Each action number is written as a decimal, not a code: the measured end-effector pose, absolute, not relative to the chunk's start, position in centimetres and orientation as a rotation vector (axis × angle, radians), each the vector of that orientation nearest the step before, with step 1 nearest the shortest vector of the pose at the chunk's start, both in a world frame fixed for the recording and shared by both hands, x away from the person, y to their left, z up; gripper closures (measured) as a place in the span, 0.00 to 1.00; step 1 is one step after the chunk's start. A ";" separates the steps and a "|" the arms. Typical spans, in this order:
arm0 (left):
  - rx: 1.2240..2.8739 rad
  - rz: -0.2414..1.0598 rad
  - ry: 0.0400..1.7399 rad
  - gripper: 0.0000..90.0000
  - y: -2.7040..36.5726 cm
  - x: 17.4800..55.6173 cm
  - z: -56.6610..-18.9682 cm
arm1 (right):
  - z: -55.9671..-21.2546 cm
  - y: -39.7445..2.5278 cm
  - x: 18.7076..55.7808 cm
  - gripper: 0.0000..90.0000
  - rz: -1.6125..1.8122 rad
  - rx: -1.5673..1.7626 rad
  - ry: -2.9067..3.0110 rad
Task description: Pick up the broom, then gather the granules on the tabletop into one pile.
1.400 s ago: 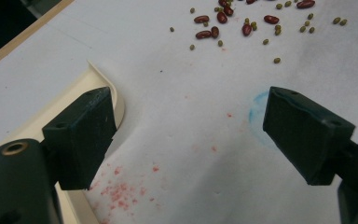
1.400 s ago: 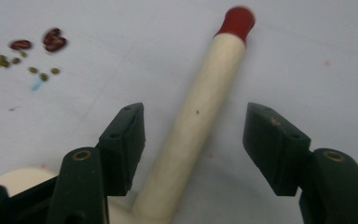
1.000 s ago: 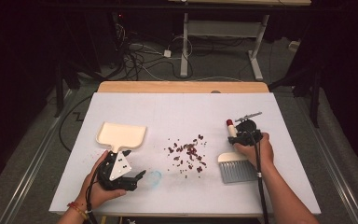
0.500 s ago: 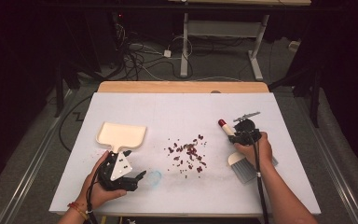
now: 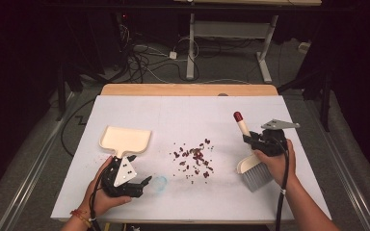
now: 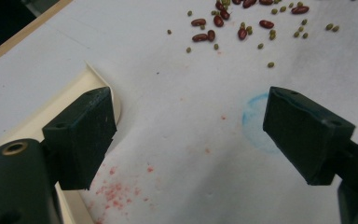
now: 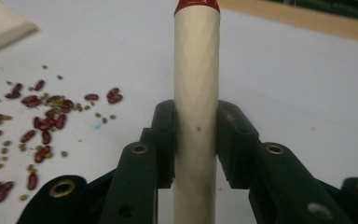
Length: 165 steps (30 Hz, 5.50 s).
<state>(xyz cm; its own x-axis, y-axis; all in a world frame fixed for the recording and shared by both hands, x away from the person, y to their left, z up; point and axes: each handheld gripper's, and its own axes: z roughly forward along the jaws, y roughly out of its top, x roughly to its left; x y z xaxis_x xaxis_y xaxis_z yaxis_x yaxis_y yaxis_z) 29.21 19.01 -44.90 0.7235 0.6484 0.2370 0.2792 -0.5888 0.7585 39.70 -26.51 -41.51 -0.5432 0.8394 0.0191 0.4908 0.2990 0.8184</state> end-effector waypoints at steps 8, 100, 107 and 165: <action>2.165 0.559 0.705 0.18 15.5 28.2 -42.9 | -39.4 -28.4 34.8 0.79 1.363 1.104 2.014; 2.129 0.685 0.595 0.21 19.0 30.2 -42.0 | -38.9 -21.3 32.9 0.75 1.342 0.517 2.510; 2.125 0.701 0.650 0.19 20.1 28.8 -43.4 | -38.2 -21.6 33.3 0.75 1.315 0.546 2.448; 2.177 0.641 0.709 0.19 20.2 29.3 -45.0 | -42.0 -14.8 36.4 0.75 0.933 0.381 2.393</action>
